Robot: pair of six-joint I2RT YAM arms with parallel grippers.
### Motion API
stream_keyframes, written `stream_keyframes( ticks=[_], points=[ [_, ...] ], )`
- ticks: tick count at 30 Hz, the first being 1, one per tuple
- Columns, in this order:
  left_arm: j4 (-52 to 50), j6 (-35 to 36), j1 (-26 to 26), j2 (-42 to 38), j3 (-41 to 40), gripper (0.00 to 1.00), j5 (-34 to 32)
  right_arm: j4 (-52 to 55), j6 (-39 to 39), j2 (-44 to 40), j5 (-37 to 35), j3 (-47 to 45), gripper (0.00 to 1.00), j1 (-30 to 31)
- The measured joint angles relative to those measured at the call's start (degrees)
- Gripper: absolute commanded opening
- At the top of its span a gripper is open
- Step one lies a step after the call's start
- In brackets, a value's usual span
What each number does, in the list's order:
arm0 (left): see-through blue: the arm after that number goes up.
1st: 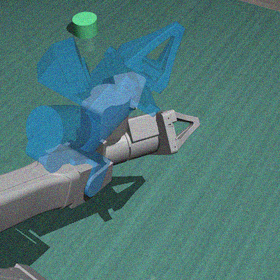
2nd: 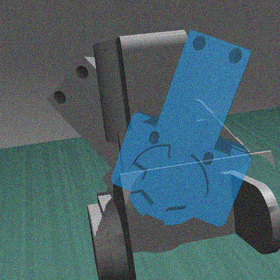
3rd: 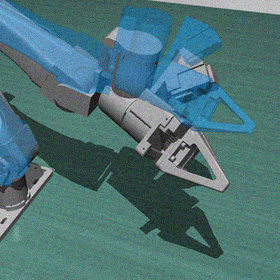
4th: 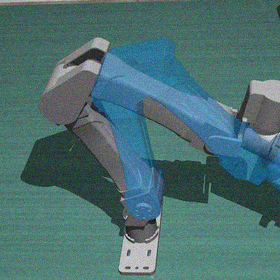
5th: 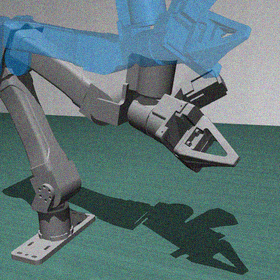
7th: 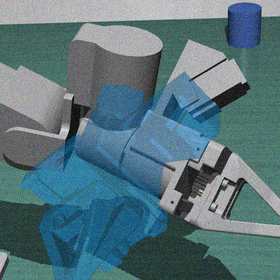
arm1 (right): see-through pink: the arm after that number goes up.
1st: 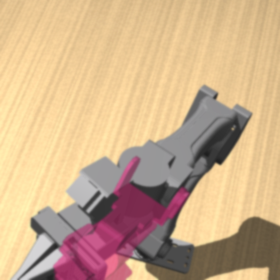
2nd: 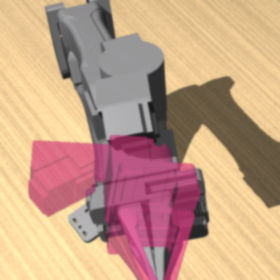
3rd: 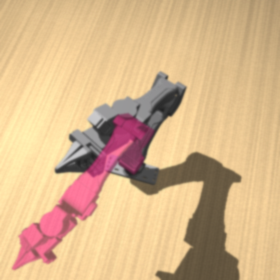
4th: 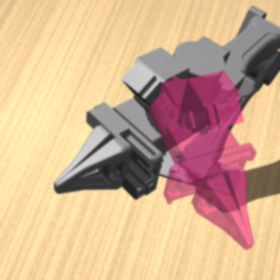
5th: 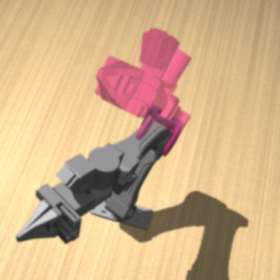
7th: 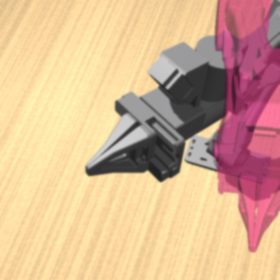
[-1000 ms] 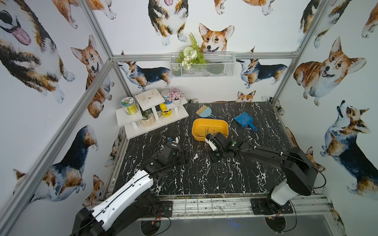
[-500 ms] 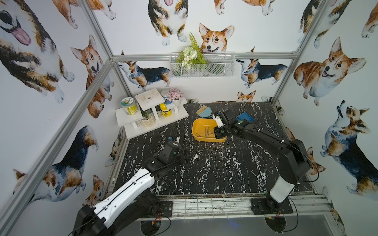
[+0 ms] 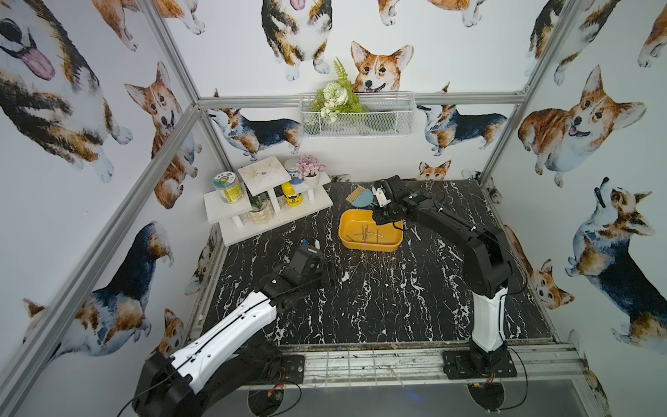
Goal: Put the nails on the desktop into the storage box
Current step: Place the nail in the storage box.
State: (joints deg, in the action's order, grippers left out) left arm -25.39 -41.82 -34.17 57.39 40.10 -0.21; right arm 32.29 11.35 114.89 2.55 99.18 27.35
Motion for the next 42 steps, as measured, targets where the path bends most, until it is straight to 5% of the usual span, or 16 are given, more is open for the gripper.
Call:
stream_keyframes(
  ticks=[5,23,42],
  points=[
    [0.0,0.0,0.0,0.8,0.0,0.72,0.0,0.3,-0.3,-2.3,-0.2,-2.0,0.31,0.0],
    [2.0,-0.6,0.0,3.7,0.1,0.72,0.5,-6.6,-1.0,-24.3,4.0,-34.4,0.3,7.0],
    [1.9,-2.1,0.0,-1.2,-3.6,0.72,0.4,-11.1,-0.9,-19.2,5.3,-36.8,0.27,14.3]
  ],
)
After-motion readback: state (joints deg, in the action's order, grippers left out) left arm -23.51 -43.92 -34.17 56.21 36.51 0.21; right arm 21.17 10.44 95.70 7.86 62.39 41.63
